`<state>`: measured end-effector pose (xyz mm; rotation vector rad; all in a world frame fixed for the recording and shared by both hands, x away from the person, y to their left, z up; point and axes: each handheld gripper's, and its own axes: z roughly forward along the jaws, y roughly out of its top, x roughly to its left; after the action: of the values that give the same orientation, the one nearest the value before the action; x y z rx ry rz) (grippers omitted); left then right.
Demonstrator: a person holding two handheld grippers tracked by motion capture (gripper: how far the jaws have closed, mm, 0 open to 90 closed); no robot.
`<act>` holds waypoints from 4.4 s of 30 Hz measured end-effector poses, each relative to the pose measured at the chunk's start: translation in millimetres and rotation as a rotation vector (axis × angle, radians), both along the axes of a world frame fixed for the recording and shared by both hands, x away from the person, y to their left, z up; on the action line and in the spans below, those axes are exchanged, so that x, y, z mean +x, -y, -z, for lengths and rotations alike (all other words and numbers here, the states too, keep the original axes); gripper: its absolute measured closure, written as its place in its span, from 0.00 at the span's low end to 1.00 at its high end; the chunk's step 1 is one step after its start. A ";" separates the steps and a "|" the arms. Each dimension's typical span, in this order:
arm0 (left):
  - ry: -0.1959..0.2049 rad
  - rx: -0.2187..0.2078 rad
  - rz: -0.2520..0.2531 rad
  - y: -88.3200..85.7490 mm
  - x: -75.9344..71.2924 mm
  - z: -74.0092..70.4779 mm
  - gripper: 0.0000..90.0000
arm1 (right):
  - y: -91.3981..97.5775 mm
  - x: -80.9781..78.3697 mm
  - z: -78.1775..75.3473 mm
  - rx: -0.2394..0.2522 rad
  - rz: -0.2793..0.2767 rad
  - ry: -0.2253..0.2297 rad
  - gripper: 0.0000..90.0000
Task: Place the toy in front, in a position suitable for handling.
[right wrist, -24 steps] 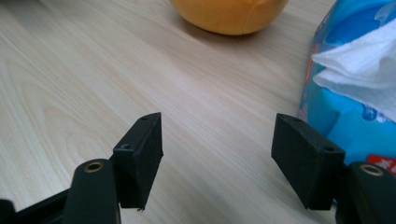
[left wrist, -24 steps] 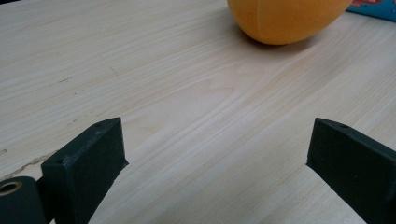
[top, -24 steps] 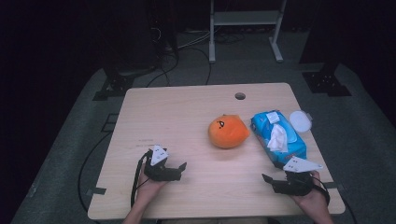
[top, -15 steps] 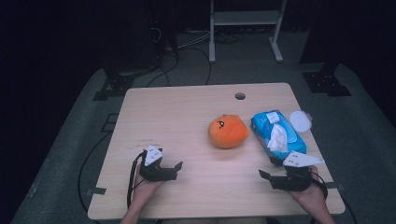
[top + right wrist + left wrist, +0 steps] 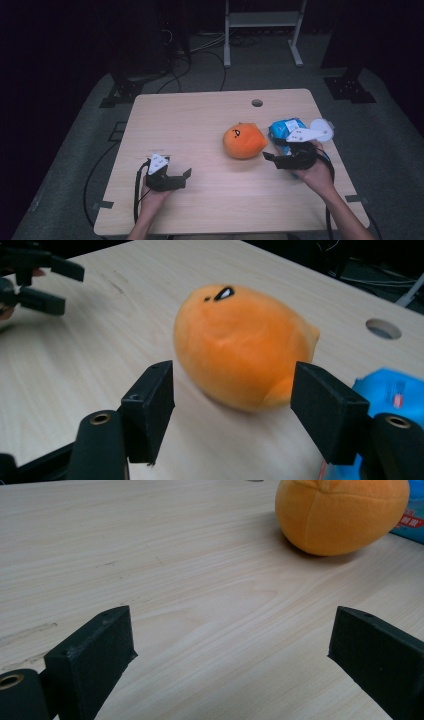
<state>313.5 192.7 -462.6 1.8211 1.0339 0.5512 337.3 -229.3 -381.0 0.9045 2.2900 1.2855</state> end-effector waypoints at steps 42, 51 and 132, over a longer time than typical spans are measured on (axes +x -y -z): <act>-0.003 0.021 0.047 11.3 -2.5 2.4 0.04 | -83.7 84.6 42.2 -0.085 0.087 -0.056 0.60; 0.008 0.014 0.040 7.6 -2.5 0.7 0.04 | -84.1 84.1 25.3 -0.118 0.142 -0.120 0.78; 0.060 0.041 0.590 101.9 -7.3 -19.6 0.36 | 58.8 -0.2 27.7 -0.080 0.353 0.030 0.45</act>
<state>306.3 90.8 -443.0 2.0108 0.4071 0.2625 337.1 -288.1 -408.7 1.1871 2.0262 1.0397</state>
